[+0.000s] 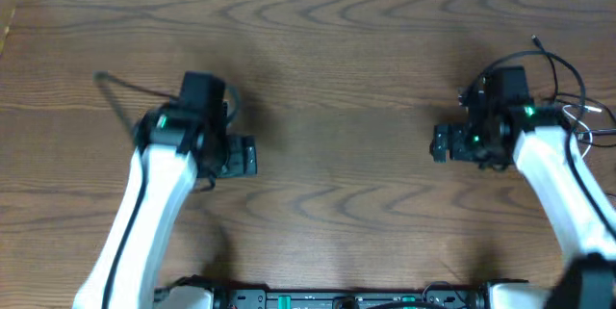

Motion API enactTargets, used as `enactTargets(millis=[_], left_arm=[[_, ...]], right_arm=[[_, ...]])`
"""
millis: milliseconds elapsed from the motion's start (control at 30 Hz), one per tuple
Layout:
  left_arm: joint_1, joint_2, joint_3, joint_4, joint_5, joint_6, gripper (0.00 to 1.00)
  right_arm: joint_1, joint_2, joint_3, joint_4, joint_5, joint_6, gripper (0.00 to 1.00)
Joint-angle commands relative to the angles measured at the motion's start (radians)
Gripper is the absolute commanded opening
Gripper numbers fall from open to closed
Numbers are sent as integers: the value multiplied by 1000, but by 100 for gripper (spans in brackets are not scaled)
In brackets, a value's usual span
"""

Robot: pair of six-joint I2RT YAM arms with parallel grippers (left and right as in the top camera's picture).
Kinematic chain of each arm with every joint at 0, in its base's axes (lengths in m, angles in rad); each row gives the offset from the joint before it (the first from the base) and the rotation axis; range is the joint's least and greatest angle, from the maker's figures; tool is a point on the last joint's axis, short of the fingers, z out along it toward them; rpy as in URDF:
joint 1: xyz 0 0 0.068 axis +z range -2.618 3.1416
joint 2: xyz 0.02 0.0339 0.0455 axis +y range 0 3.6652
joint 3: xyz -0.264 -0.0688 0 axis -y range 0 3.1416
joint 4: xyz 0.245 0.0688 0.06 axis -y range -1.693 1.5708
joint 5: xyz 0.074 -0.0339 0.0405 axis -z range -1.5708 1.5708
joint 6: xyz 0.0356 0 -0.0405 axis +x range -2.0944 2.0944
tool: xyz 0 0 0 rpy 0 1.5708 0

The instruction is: Untangle cables

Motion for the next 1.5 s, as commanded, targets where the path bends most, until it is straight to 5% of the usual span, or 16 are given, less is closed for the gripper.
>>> enactTargets(millis=[0, 200, 500, 1467], left_arm=[[1, -204, -96, 37, -13, 21, 91], [1, -571, -200, 77, -13, -6, 91], [1, -853, -200, 75, -13, -6, 91], [1, -867, -200, 75, -13, -6, 91]], right_arm=[[36, -182, -83, 63, -2, -3, 99], [55, -512, -205, 153, 24, -2, 99], [55, -698, -222, 48, 28, -3, 99], [55, -696, -222, -89, 28, -3, 99]])
